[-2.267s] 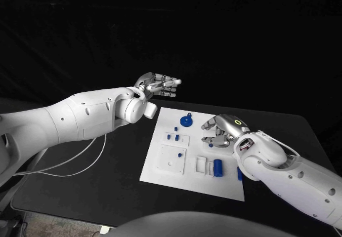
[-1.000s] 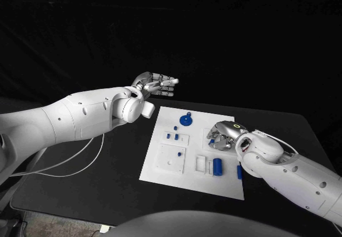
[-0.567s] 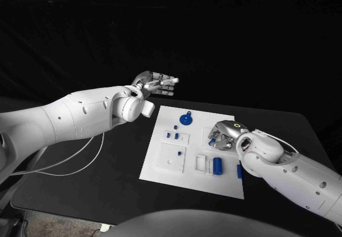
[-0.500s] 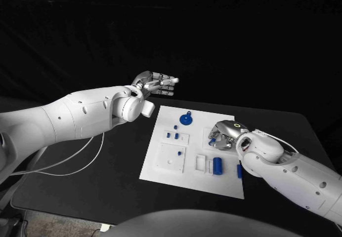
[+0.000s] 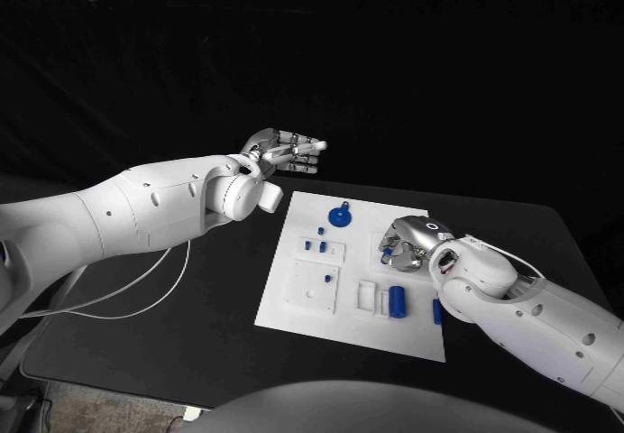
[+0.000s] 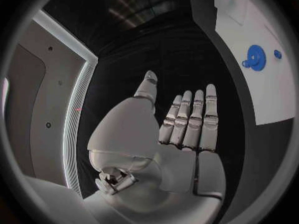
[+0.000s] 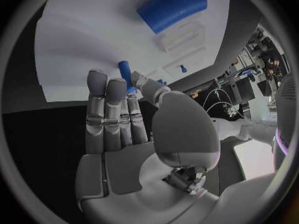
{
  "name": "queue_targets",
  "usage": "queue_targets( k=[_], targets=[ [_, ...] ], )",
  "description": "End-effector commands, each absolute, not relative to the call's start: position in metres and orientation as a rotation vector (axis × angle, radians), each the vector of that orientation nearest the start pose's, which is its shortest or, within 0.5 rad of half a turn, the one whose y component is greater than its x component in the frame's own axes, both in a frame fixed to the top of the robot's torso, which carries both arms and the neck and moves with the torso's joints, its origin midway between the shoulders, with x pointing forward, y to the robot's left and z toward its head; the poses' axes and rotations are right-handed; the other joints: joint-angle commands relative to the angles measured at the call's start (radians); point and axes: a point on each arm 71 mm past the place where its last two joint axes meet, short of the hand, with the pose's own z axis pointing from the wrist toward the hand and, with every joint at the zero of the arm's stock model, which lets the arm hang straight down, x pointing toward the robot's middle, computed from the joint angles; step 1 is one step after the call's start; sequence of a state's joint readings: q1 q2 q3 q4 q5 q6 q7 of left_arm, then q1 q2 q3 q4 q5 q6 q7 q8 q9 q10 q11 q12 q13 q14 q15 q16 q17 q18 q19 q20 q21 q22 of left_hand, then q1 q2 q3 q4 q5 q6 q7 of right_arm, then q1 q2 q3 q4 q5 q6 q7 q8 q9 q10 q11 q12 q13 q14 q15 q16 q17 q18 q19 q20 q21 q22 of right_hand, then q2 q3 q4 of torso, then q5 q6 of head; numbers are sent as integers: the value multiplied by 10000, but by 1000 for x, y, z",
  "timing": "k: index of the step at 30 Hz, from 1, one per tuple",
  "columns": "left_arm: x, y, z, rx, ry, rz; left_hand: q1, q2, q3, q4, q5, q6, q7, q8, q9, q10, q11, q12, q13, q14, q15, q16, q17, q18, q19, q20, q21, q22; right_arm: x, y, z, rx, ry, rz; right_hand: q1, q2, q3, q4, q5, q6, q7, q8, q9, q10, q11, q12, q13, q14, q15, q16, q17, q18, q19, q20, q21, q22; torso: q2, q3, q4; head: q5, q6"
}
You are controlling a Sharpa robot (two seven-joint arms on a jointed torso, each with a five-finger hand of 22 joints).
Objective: Assemble the parts on the task board
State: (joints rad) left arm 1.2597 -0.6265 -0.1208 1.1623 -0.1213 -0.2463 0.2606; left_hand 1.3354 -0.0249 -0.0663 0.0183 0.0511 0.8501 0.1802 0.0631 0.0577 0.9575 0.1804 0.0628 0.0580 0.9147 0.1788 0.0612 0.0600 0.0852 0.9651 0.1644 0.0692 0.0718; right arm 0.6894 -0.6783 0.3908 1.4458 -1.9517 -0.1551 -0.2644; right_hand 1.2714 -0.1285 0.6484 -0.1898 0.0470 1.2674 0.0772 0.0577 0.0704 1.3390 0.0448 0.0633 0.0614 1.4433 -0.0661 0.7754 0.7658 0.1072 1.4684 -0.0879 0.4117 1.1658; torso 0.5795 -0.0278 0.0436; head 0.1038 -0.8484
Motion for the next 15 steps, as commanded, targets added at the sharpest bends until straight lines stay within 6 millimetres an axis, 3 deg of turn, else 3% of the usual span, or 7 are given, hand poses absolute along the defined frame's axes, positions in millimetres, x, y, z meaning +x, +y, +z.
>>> queue_targets(
  k=[1,5,15],
  targets=[
    [552,201,-201,-10095,15756,-13434,-59,2,-57,-22,-34,2,-10,-25,4,-17,22,11,5,-15,16,-29,-15,35,-43,34,15,-7,450,-164,-280,-1903,17054,4490,130,172,-74,86,13,69,-31,68,17,536,-343,4,17,9,-69,-6,38,63,372,-87,164,82,-3,-2,2,29,-19],
    [552,201,-201,-10106,15744,-13409,-59,2,-57,-22,-34,2,-10,-25,4,-17,22,11,5,-15,16,-29,-15,35,-43,34,15,-7,447,-159,-273,-1835,16784,4732,227,178,-181,166,11,75,-32,69,23,617,-360,6,20,15,-83,-37,67,28,358,-109,243,145,-6,-6,4,132,-11],
    [553,199,-201,-10096,15773,-13430,-59,4,-63,-25,-34,-4,-9,-26,4,-19,23,10,5,-19,16,-29,-15,34,-44,34,15,-7,430,-130,-240,-2111,16066,5853,318,135,-201,247,12,87,-34,70,23,619,-360,4,18,39,-86,-81,114,3,355,-118,370,271,-5,-17,6,222,-24]
  ],
)
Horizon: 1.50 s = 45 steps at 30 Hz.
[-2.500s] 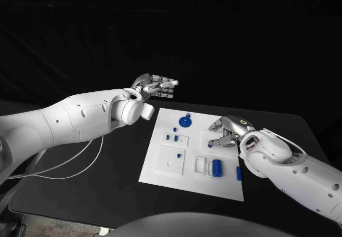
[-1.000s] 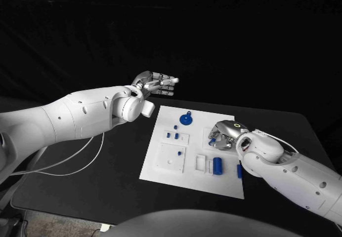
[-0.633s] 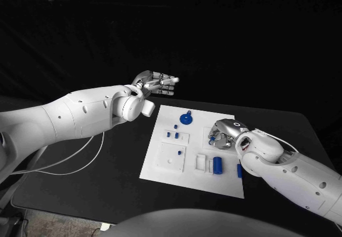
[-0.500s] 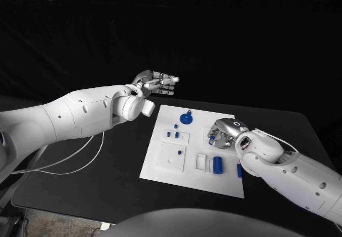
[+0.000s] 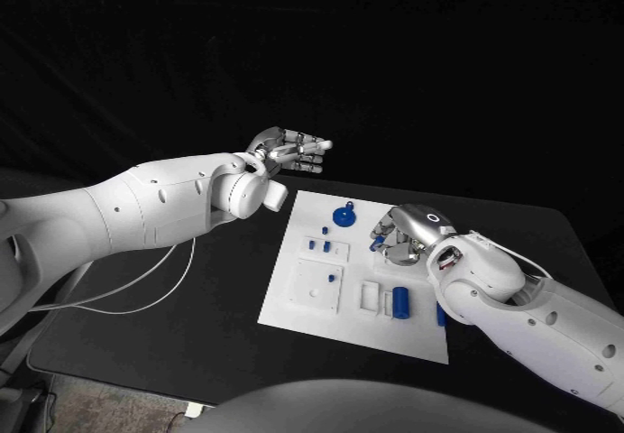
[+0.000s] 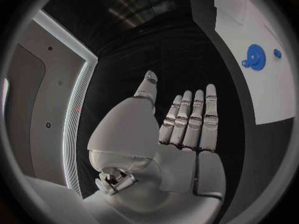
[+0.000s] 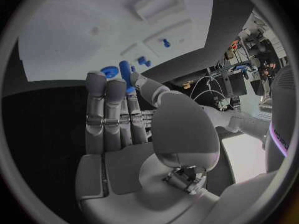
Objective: Assemble the parts on the task board
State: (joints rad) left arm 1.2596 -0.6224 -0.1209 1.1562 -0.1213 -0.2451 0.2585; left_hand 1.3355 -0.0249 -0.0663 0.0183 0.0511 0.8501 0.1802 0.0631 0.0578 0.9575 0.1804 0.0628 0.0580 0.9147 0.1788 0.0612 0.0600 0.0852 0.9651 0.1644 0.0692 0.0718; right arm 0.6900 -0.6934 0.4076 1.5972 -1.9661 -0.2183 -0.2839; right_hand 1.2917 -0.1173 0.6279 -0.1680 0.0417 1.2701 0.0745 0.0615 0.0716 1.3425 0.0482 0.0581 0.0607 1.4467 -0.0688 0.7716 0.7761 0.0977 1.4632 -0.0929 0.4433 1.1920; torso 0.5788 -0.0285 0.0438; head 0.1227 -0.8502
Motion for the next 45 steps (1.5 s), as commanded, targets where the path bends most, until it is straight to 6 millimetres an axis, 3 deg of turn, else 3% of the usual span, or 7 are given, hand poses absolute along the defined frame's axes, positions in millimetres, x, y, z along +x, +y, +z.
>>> queue_targets(
  k=[1,10,13,20,27,45],
  targets=[
    [553,198,-201,-10094,15776,-13433,-58,12,-89,-38,-34,-31,-6,-30,2,-27,25,7,5,-35,16,-31,-16,30,-46,34,12,-8,428,-126,-238,-2149,16061,5968,118,23,3,32,65,60,-7,31,10,583,-394,54,25,6,-60,-43,13,99,404,-68,42,11,-1,-14,8,53,-16],
    [554,194,-201,-10065,15788,-13472,-58,12,-89,-38,-34,-31,-6,-30,2,-27,25,7,5,-35,16,-31,-16,30,-46,34,12,-8,414,-92,-239,-2639,16151,6895,133,34,-2,31,65,36,0,28,6,563,-386,54,24,6,-55,-71,15,102,389,-66,-16,18,6,0,-5,231,-75],
    [554,192,-201,-10045,15803,-13508,-58,12,-89,-38,-34,-31,-6,-30,2,-27,25,7,5,-35,16,-31,-16,30,-46,34,12,-8,408,-75,-242,-2880,16172,7263,139,40,2,22,65,33,1,29,6,560,-384,54,24,8,-55,-82,14,106,388,-65,-49,17,9,3,35,255,-69],
    [555,187,-201,-10022,15871,-13565,-58,12,-89,-38,-34,-31,-6,-30,2,-27,25,7,5,-35,16,-31,-16,30,-46,34,12,-8,396,-53,-254,-3382,16385,7747,130,44,23,-13,65,30,0,29,6,558,-383,55,25,18,-55,-110,15,112,393,-64,-76,39,4,-17,26,410,-71],
    [555,183,-202,-9995,15929,-13633,-58,12,-89,-38,-34,-31,-6,-30,2,-27,25,7,5,-35,16,-31,-16,30,-46,34,12,-8,389,-41,-267,-3773,16710,8012,105,60,34,-61,65,24,4,28,4,550,-378,54,25,18,-50,-140,12,115,389,-61,-128,48,14,0,21,548,-92],
    [554,180,-202,-9941,16056,-13743,-68,15,-86,-55,-29,-86,2,-28,0,-62,31,12,5,-113,21,-34,-19,35,-79,49,13,-8,384,-36,-284,-4227,17264,7917,70,85,48,-128,65,14,7,30,3,538,-372,56,26,22,-50,-175,6,124,392,-58,-211,46,7,-1,14,616,-149]
  ],
)
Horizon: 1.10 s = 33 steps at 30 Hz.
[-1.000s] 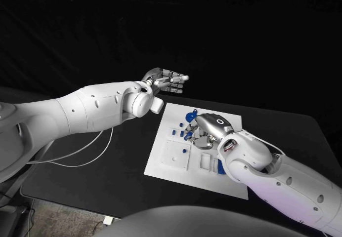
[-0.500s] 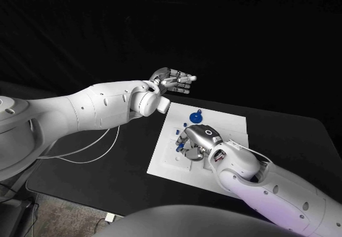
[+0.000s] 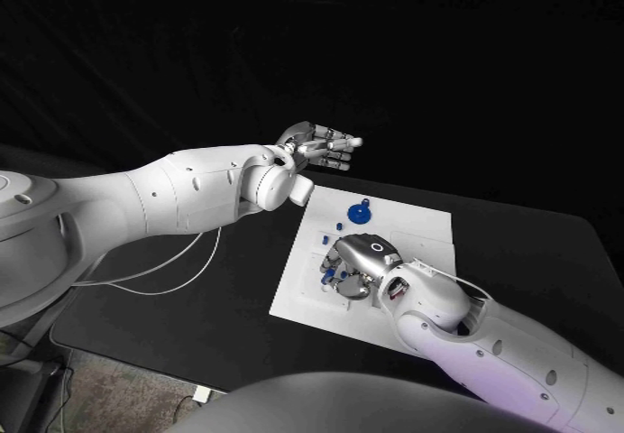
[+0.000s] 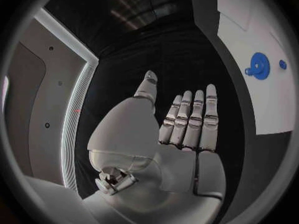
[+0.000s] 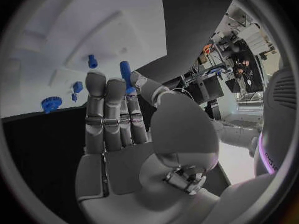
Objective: Assemble the parts on the task board
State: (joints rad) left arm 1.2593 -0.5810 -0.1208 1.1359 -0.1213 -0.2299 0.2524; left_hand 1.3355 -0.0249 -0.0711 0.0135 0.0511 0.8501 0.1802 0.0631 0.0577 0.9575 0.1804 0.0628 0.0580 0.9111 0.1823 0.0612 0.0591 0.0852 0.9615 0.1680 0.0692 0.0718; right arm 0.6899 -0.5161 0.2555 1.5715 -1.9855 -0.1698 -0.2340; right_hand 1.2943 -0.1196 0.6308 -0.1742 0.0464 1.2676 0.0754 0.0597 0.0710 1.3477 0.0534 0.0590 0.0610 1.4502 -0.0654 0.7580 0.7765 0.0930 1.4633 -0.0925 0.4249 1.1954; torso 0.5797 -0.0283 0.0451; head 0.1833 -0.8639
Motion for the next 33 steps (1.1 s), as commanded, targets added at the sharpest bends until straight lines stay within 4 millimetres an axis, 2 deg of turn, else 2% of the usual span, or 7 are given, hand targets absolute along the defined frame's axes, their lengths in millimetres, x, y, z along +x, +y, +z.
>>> queue_targets(
  k=[1,33],
  targets=[
    [554,181,-202,-9943,16055,-13742,-68,15,-38,-6,-29,-86,2,-28,0,-62,31,12,5,-77,-15,-34,-10,35,-42,14,13,-8,384,-36,-284,-4240,17280,7905,25,126,23,-104,18,36,-1,47,7,483,-423,46,21,-6,-83,-44,6,173,397,-61,-58,16,0,-2,3,8,-17],
    [554,180,-202,-9972,16093,-13718,-71,7,-21,15,-33,-90,2,-29,0,-58,29,11,5,-84,-16,-34,-10,35,-40,13,13,-8,382,-34,-297,-4596,17560,7528,-29,159,57,-195,18,36,-2,47,7,489,-422,47,22,-2,-83,-58,22,176,406,-61,-76,62,-8,-6,1,54,-83]
  ],
)
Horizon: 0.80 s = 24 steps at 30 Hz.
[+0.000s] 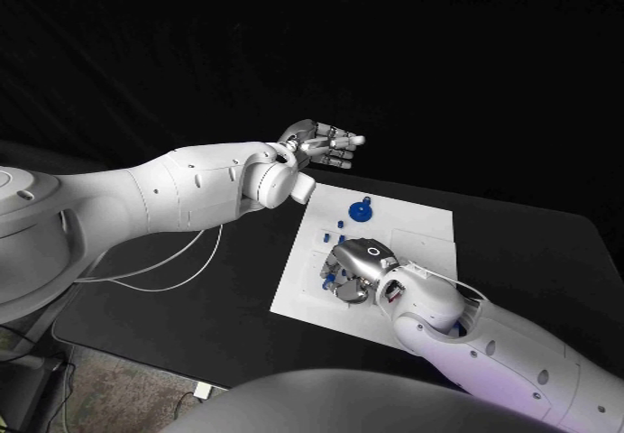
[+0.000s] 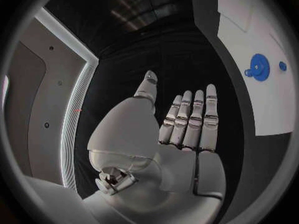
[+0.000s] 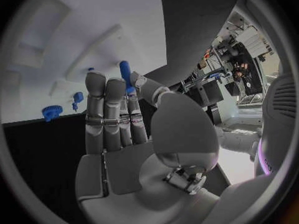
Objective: Assemble the parts on the task board
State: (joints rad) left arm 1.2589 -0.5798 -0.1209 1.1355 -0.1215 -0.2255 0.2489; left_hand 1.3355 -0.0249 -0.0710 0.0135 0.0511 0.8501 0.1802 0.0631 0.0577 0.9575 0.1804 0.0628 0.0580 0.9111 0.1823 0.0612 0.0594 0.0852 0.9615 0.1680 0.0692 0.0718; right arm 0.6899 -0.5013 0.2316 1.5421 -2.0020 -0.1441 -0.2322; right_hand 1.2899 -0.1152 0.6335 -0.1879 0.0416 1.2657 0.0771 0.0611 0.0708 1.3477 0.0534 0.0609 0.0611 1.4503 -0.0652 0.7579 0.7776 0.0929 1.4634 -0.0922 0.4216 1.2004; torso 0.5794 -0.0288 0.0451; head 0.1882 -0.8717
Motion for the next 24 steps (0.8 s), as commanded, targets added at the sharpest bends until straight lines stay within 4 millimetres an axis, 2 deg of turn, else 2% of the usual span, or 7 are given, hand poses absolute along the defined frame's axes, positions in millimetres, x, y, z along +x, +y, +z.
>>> queue_targets(
  k=[1,24],
  targets=[
    [554,180,-203,-9972,16095,-13718,-71,7,-21,15,-33,-90,2,-29,0,-58,29,11,5,-84,-16,-34,-13,34,-40,13,13,-9,382,-34,-298,-4608,17568,7497,16,115,30,-57,66,54,-19,33,10,488,-422,28,22,-4,-85,-57,11,177,404,-64,-43,12,-5,-1,1,5,-5],
    [554,179,-203,-9976,16168,-13740,-71,10,-33,12,-33,-115,5,-30,-1,-71,35,9,5,-120,-13,-35,-14,31,-45,12,12,-9,378,-30,-305,-4931,17682,7274,0,113,38,-77,66,60,-19,33,10,492,-422,28,22,-3,-85,-56,23,174,407,-64,-13,52,-6,-5,-2,9,-10]
  ],
)
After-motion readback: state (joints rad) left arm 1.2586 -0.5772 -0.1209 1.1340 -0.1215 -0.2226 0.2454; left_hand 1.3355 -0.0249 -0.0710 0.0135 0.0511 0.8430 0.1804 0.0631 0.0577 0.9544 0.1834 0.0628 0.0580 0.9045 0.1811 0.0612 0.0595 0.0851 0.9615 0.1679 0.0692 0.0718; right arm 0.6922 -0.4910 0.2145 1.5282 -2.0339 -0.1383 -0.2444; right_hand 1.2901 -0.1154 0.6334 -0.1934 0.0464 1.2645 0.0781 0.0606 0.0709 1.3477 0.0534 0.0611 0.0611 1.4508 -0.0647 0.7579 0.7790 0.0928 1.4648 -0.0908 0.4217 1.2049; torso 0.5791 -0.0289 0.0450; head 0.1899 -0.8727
